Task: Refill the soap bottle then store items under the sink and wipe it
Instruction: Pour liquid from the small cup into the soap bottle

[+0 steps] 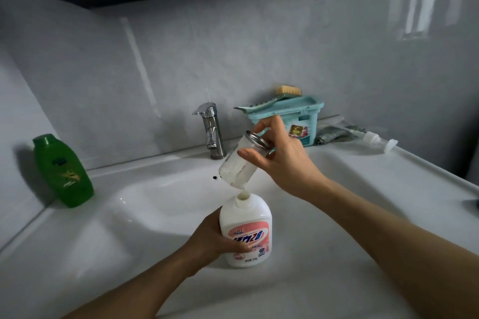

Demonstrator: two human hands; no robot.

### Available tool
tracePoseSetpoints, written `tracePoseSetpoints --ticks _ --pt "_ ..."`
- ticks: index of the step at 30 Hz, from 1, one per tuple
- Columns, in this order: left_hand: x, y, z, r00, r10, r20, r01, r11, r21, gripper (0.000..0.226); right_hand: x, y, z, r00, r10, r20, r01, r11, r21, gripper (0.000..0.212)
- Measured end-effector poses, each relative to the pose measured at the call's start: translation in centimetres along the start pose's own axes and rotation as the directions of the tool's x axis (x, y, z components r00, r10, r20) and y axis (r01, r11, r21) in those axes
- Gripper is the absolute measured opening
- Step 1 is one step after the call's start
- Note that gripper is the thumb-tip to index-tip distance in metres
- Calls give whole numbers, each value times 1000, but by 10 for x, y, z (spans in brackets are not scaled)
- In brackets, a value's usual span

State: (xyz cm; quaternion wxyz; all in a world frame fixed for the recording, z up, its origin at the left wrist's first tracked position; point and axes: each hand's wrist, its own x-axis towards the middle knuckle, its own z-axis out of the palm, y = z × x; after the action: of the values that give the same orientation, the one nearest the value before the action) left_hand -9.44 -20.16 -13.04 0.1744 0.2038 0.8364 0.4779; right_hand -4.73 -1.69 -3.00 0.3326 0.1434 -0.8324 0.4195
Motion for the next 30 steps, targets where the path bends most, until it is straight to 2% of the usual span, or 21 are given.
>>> tracePoseSetpoints --ticks 15,21,30 --pt "2 -3 2 997 2 80 5 996 -84 63 -1 0 1 1000 26 0 -26 999 33 42" --pt "1 -8 6 992 25 123 -7 990 -142 72 -1 -1 2 999 35 14 -36 999 35 42" --pt "2 -11 7 988 -26 153 48 988 -146 64 -1 0 3 999 46 -5 -46 998 48 46"
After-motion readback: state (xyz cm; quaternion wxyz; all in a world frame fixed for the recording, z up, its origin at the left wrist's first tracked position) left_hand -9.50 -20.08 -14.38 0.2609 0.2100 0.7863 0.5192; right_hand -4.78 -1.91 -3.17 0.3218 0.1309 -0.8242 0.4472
